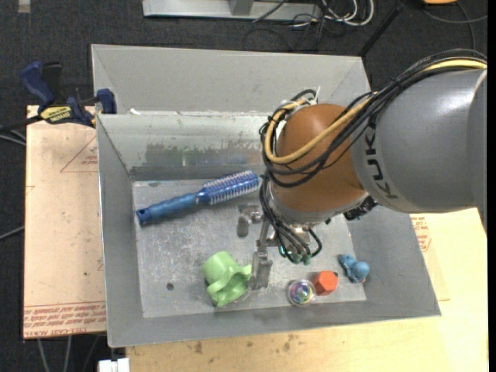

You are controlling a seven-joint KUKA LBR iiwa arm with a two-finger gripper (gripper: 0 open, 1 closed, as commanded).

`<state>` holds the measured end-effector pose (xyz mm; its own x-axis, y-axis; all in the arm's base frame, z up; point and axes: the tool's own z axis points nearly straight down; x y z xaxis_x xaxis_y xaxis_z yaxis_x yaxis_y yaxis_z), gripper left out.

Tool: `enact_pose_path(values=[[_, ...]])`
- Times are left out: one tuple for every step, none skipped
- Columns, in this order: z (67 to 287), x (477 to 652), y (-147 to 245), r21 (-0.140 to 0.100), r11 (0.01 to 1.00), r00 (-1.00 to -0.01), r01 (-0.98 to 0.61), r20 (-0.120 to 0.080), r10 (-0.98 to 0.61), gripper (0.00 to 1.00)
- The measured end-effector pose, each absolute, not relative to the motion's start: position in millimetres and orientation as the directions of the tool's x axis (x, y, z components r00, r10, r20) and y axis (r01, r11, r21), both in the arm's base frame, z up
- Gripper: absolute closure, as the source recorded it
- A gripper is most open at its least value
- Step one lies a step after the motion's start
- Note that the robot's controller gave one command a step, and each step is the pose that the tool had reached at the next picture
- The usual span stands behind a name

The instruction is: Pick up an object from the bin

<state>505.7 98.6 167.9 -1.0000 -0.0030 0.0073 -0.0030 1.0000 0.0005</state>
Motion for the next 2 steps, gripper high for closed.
enact_pose_path(values=[[95.1,522.3,136.3,0.007,1.0,-1.0,-0.003,-0.015,-0.003,0.0],[90.1,513.6,137.6,0.009,0.991,-0.991,0.135,-0.008,0.135,0.0]])
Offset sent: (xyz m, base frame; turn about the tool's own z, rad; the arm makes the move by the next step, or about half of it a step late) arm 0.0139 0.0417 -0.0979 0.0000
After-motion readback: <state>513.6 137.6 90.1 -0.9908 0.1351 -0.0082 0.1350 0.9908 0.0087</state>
